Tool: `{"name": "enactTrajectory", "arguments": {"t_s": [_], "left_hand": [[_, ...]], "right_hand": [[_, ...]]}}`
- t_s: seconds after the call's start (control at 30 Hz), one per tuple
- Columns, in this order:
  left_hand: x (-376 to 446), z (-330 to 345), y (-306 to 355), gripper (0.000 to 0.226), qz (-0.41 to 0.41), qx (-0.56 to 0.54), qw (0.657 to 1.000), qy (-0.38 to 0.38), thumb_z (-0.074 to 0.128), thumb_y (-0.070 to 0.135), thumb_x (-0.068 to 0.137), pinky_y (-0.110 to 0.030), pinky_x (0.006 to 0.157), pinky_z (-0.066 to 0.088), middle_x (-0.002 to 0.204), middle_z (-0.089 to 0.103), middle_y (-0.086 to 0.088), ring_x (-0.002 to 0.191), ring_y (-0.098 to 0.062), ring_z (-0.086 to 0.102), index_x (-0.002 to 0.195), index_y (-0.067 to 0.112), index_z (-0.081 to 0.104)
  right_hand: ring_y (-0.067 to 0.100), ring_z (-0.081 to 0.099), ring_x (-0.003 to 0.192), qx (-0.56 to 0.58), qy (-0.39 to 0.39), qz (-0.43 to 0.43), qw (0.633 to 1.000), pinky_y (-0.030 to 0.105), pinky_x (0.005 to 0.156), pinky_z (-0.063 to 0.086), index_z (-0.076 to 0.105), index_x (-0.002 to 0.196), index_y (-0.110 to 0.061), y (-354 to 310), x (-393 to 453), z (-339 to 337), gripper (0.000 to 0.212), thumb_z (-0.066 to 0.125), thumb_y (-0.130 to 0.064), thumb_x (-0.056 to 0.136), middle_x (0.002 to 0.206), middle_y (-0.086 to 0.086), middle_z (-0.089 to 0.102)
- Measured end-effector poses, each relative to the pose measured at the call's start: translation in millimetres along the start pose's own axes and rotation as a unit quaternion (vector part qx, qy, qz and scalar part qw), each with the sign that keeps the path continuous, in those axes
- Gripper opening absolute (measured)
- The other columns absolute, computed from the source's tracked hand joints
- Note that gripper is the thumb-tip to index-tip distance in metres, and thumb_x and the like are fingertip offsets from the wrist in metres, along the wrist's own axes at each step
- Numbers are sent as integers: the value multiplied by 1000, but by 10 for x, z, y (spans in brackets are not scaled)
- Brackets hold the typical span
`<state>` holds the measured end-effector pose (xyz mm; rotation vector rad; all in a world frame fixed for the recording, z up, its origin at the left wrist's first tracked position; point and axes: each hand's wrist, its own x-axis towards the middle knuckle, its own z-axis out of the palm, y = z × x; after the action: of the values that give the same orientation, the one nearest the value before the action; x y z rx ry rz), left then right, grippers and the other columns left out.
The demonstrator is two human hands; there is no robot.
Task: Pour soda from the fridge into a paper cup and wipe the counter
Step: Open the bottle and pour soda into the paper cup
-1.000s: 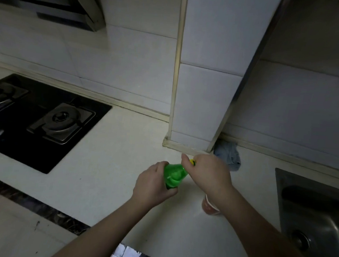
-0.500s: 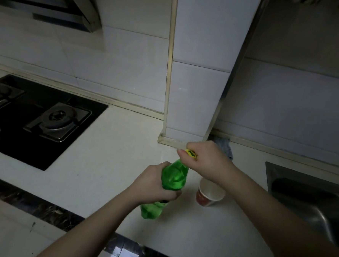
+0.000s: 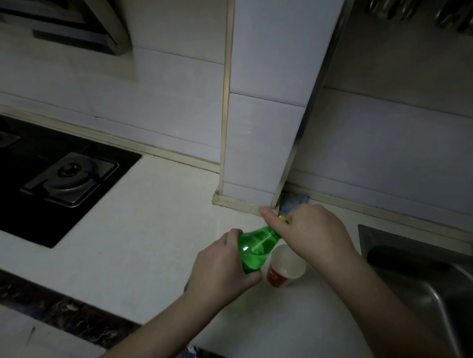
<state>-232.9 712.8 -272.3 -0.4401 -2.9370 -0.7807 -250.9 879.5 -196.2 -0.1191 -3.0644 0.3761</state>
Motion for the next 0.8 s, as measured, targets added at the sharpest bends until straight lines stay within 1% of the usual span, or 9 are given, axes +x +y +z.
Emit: {"name": "enactTrajectory", "arguments": {"t_s": [0.07, 0.13, 0.17, 0.27, 0.4, 0.5, 0.57, 0.7, 0.8], "left_hand": [[22, -12, 11, 62, 11, 5, 1000, -1, 65, 53, 70, -27, 67, 44, 108, 63, 6, 91, -18, 63, 121, 23, 47], [58, -40, 1, 62, 16, -18, 999, -23, 67, 52, 69, -26, 66, 43, 104, 64, 6, 89, -17, 63, 120, 24, 48], [79, -59, -3, 61, 22, -31, 999, -36, 68, 52, 68, -25, 65, 44, 101, 64, 6, 87, -16, 64, 118, 25, 48], [141, -100, -36, 56, 48, -54, 994, -80, 72, 50, 65, -25, 64, 46, 93, 64, 9, 81, -13, 63, 110, 27, 51], [240, -117, -113, 49, 85, -135, 969, -191, 81, 43, 59, -28, 66, 53, 82, 65, 12, 75, -5, 62, 98, 31, 55], [315, -110, -114, 43, 135, -195, 928, -288, 85, 32, 59, -28, 66, 52, 80, 66, 13, 72, -3, 62, 93, 28, 59], [338, -81, -76, 40, 157, -199, 908, -333, 84, 26, 61, -24, 68, 51, 82, 65, 14, 74, -2, 62, 94, 27, 60], [340, 62, -17, 37, 141, -203, 914, -321, 84, 24, 62, -21, 65, 49, 78, 64, 14, 71, -2, 61, 90, 27, 60], [316, 195, 41, 38, 115, -202, 926, -297, 84, 30, 61, -22, 64, 49, 79, 65, 12, 71, -3, 61, 90, 28, 60]], "right_hand": [[15, 40, 48, -16, -2, 5, 1000, 30, 44, 21, 46, 54, -12, 24, -4, -14, 66, 32, -69, 85, 50, 2, 37], [11, 33, 46, -49, -4, -41, 998, 31, 44, 16, 58, 69, -10, 46, -18, 3, 64, 23, -61, 85, 51, 1, 34], [11, 31, 45, -36, 5, -51, 998, 31, 43, 15, 56, 67, -10, 62, -33, 8, 62, 23, -60, 85, 50, 0, 32], [12, 31, 43, 39, 60, -74, 995, 32, 45, 18, 33, 49, -16, 111, -99, 1, 57, 38, -58, 87, 44, -1, 28], [11, 35, 50, 24, 88, -219, 972, 29, 50, 23, 39, 55, -19, 259, -171, -15, 51, 36, -62, 83, 50, -8, 32], [9, 32, 62, 22, 56, -350, 935, 27, 59, 20, 44, 66, -17, 399, -183, -81, 43, 45, -54, 87, 64, -9, 35], [9, 34, 69, 3, 22, -402, 915, 26, 64, 23, 51, 78, -15, 500, -177, -141, 40, 45, -53, 89, 73, -8, 40], [5, 44, 88, 26, -89, -364, 927, 20, 74, 30, 56, 110, -20, 715, -165, -216, 33, 54, -46, 89, 102, -4, 56], [-1, 44, 96, 104, -98, -343, 929, 14, 79, 37, 57, 118, -22, 855, -208, -202, 29, 62, -28, 89, 113, -5, 54]]}}
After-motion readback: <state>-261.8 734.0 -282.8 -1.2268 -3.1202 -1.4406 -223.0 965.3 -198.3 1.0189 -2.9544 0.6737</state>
